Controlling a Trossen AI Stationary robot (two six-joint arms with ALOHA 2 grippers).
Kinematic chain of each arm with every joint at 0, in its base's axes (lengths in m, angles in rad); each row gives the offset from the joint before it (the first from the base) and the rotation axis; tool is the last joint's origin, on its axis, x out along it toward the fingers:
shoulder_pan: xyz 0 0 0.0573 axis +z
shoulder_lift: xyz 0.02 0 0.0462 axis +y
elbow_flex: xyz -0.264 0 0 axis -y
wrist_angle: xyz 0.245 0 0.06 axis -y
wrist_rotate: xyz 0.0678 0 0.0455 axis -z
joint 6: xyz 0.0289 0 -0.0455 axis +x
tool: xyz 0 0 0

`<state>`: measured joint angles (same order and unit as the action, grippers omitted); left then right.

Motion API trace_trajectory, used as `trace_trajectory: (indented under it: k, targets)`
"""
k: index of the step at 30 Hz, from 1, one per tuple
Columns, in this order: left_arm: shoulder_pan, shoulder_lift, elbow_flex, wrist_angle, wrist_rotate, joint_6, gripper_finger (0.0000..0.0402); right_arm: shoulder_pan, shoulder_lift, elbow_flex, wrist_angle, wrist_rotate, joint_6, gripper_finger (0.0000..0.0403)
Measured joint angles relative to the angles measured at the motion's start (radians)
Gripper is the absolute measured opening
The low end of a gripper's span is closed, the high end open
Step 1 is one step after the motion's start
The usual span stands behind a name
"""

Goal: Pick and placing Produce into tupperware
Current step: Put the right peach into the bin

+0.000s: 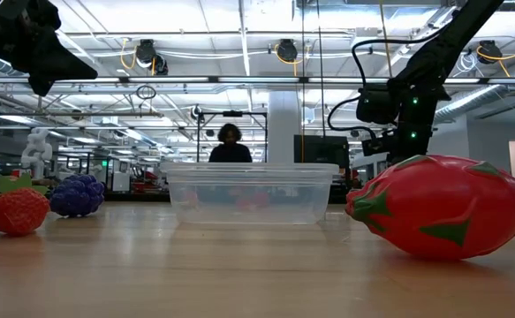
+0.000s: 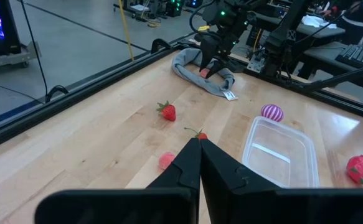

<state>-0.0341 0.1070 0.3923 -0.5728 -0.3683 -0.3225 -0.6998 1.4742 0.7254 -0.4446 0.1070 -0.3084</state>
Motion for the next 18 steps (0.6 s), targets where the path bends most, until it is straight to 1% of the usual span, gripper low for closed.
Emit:
trace_trajectory:
  k: [7,14,18]
  targets:
    - [0.000,0.000,0.000,0.000,0.000,0.000,0.0010,0.000,0.000,0.000,0.006,0.038,-0.005,0.0123]
    - [0.000,0.000,0.000,0.000,0.000,0.000,0.0010,0.000,-0.004,0.001,0.006,0.038,-0.008,0.0123]
    - [0.000,0.000,0.000,0.000,0.000,0.000,0.0010,0.001,-0.033,0.001,0.001,0.038,-0.005,0.0123]
